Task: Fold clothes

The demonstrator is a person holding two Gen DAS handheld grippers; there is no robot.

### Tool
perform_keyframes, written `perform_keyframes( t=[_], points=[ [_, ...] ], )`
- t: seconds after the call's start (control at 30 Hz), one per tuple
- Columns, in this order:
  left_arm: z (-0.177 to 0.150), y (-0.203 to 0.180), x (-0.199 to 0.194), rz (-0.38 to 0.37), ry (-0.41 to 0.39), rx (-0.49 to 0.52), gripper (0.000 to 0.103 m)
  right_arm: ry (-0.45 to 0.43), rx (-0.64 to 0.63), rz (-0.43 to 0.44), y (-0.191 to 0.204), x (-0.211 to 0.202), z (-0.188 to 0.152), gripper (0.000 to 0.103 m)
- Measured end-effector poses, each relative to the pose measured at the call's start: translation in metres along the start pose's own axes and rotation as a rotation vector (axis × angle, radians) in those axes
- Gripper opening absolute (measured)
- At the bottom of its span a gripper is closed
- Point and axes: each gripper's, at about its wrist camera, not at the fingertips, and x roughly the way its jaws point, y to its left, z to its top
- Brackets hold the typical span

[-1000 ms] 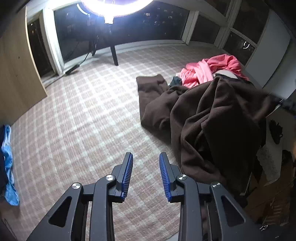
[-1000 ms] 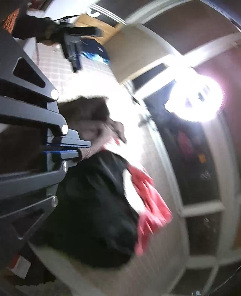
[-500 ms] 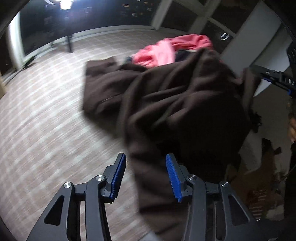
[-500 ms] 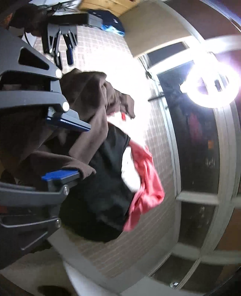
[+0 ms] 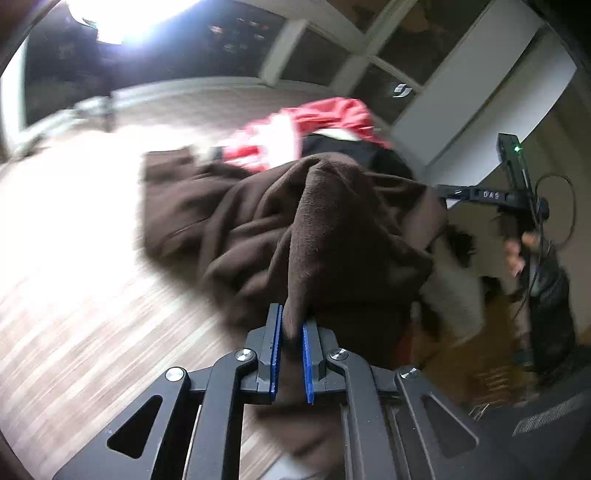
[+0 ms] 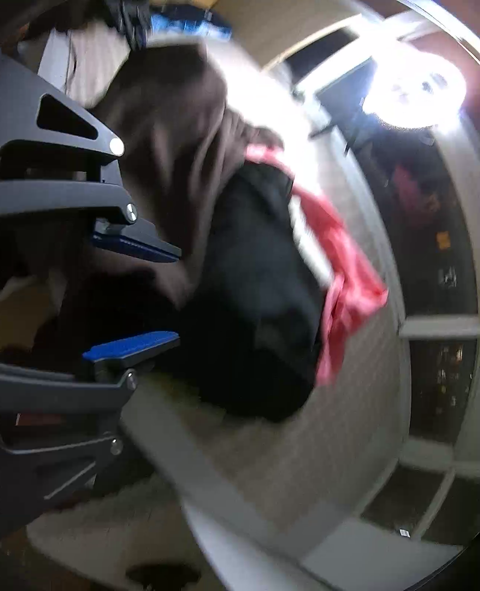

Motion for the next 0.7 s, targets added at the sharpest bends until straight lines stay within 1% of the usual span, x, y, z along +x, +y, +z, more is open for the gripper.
perform_keyframes(
  t=[0.03, 0.07, 0.1, 0.17, 0.2, 0.23, 0.33, 0.4, 0.47, 0.5, 0.53, 0.57, 0.63, 0.67, 0.7],
  points=[
    [-0.011, 0.006, -0.009, 0.038, 0.007, -0.02, 0.001, 0.006, 0.027, 0.008, -0.007, -0.004, -0.002, 0.039],
    [-0.022, 0.012, -0.017, 0.074, 0.013, -0.043, 0.0, 0.004, 0.057, 0.037, -0.012, -0.009, -0.002, 0.039],
    [-0.033, 0.02, -0.027, 0.093, 0.017, -0.078, 0.0, -0.015, 0.07, 0.089, -0.011, -0.016, 0.002, 0.039],
    [-0.056, 0.035, -0.045, 0.132, 0.024, -0.147, 0.0, -0.053, 0.011, 0.165, 0.011, -0.025, 0.011, 0.043],
    [-0.065, 0.041, -0.05, 0.152, 0.028, -0.171, 0.0, -0.063, -0.042, 0.195, 0.031, -0.025, 0.016, 0.05],
    [-0.074, 0.047, -0.053, 0.174, 0.033, -0.195, 0.0, -0.06, -0.102, 0.226, 0.055, -0.022, 0.019, 0.055],
    [-0.082, 0.059, -0.051, 0.236, 0.041, -0.253, 0.0, 0.01, -0.274, 0.359, 0.142, 0.001, 0.012, 0.055],
    [-0.083, 0.066, -0.051, 0.219, 0.017, -0.27, 0.0, 0.065, -0.392, 0.417, 0.195, 0.014, -0.006, 0.055],
    [-0.083, 0.067, -0.05, 0.215, 0.001, -0.266, 0.0, 0.106, -0.525, 0.435, 0.245, 0.023, -0.033, 0.056],
    [-0.08, 0.066, -0.048, 0.22, -0.002, -0.256, 0.0, 0.12, -0.595, 0.422, 0.268, 0.028, -0.049, 0.057],
    [-0.077, 0.065, -0.047, 0.224, -0.007, -0.247, 0.0, 0.124, -0.662, 0.384, 0.287, 0.034, -0.063, 0.063],
    [-0.076, 0.065, -0.049, 0.218, -0.017, -0.241, 0.0, 0.11, -0.729, 0.322, 0.302, 0.042, -0.075, 0.064],
    [-0.071, 0.065, -0.048, 0.207, -0.033, -0.233, 0.0, 0.031, -0.897, 0.145, 0.323, 0.062, -0.097, 0.062],
    [-0.068, 0.066, -0.047, 0.201, -0.039, -0.23, 0.0, 0.01, -0.935, 0.1, 0.321, 0.067, -0.1, 0.056],
    [-0.065, 0.067, -0.045, 0.196, -0.045, -0.226, 0.0, 0.004, -0.947, 0.082, 0.314, 0.07, -0.099, 0.017]
  ],
)
